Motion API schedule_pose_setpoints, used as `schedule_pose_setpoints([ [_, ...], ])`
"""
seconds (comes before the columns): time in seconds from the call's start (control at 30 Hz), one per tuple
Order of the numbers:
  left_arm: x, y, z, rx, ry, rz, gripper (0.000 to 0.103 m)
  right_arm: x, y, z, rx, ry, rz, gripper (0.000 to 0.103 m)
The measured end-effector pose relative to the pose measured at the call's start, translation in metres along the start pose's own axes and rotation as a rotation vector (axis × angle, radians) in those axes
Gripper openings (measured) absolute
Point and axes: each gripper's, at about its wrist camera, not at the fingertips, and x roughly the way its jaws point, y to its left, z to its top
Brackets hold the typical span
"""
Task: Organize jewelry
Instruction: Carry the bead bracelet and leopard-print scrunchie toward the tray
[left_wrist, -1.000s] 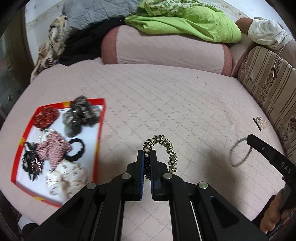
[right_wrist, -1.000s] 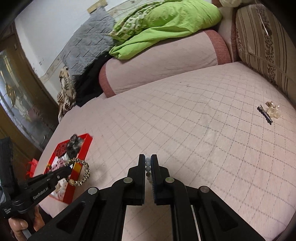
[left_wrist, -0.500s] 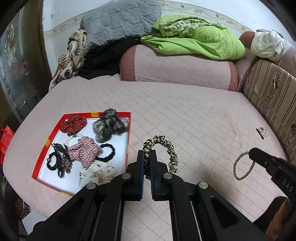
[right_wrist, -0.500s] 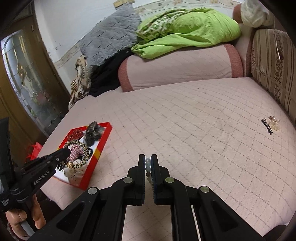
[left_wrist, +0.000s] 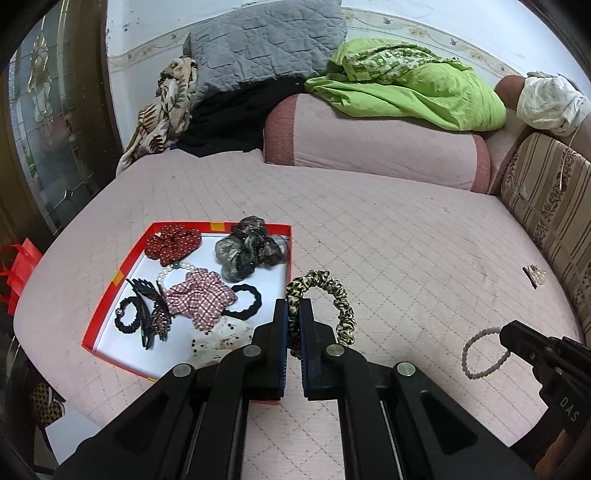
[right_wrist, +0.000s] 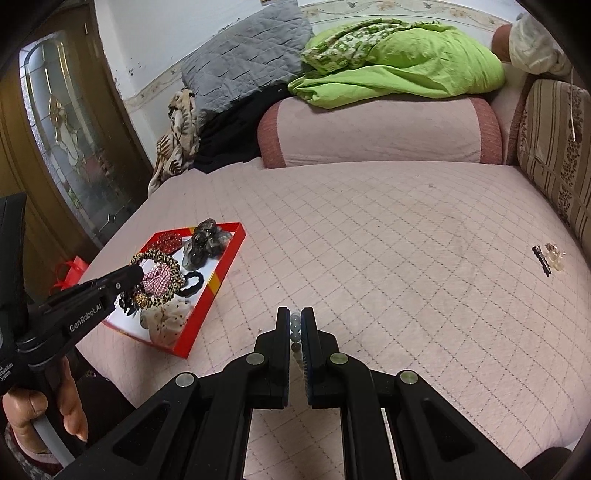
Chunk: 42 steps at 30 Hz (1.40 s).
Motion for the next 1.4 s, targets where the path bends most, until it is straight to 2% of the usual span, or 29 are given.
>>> schedule_pose_setpoints([
  [0.4,0.006,0.016,-0.001,-0.021,0.009,0.032,0.005,0.009,0.021,0.0,-0.047,0.029,0.014,0.006],
  [1.0,0.022,0.049,-0.001,-0.093,0.038,0.07,0.005,0.027,0.072,0.033,-0.177,0.035,0.063,0.006],
  [1.4,0.037,0.068,-0.003,-0.127,0.057,0.064,0.005,0.039,0.091,0.035,-0.204,0.054,0.075,0.007],
])
